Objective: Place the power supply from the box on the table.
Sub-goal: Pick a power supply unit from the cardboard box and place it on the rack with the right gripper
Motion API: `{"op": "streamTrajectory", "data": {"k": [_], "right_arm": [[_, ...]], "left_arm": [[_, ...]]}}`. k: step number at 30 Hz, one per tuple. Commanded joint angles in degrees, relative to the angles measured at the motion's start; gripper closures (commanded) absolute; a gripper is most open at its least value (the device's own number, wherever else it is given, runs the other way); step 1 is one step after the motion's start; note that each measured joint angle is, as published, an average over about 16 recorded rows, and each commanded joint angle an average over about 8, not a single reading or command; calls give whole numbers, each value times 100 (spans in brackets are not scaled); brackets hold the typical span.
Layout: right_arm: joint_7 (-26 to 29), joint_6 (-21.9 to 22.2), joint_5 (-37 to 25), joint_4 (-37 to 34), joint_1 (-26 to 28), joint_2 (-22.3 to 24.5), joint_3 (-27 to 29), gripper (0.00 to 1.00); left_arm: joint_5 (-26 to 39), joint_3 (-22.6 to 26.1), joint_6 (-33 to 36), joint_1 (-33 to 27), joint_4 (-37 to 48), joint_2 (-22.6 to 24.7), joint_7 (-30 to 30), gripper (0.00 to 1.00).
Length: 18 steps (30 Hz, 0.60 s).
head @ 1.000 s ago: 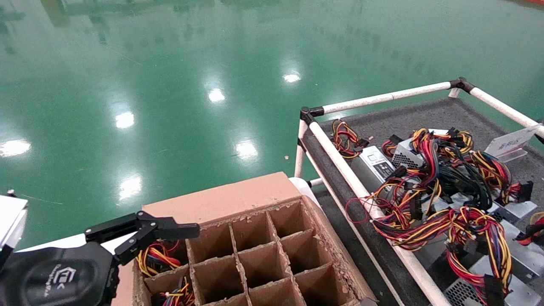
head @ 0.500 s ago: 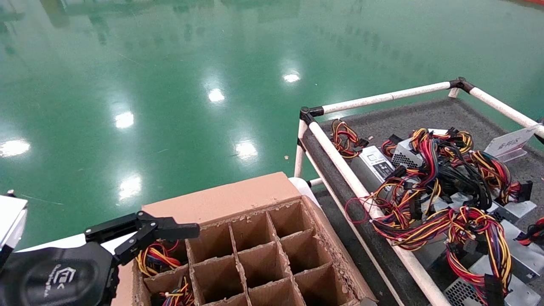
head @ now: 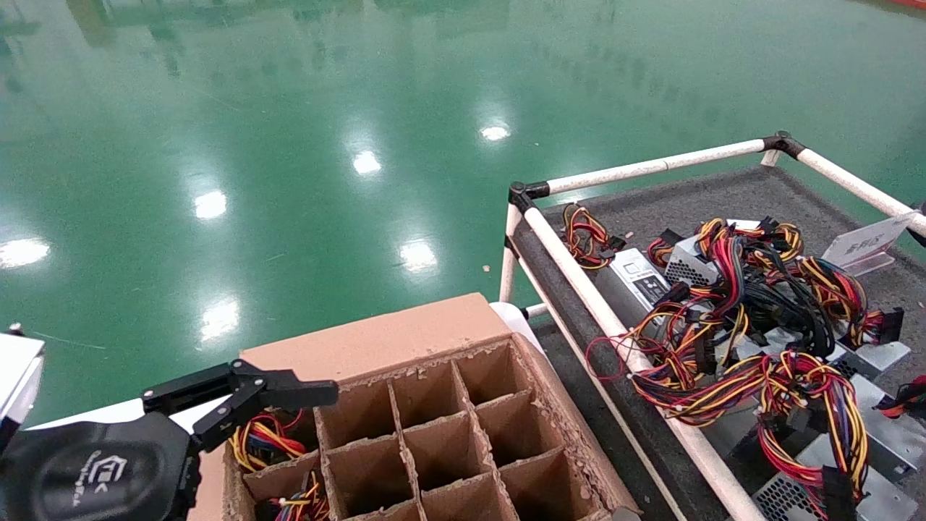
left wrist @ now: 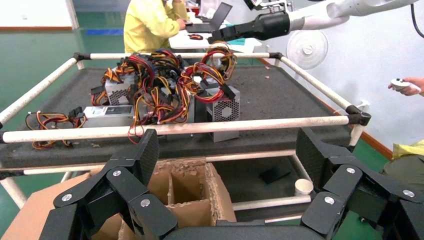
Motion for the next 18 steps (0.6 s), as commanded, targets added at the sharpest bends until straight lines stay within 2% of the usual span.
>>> {"op": "streamTrajectory", "data": {"k": [1,14,18], "right_arm": [[12,41,-12,84,33,7,7,0],[20,45,-32,105,46,-8,24,0],[64,33,-208,234,117,-76,99,0]], "left_arm": [[0,0,0,0,0,0,0,0],[-2,0,-1,0,2,0,1,0],[-2,0,-1,0,2,0,1,0]]}}
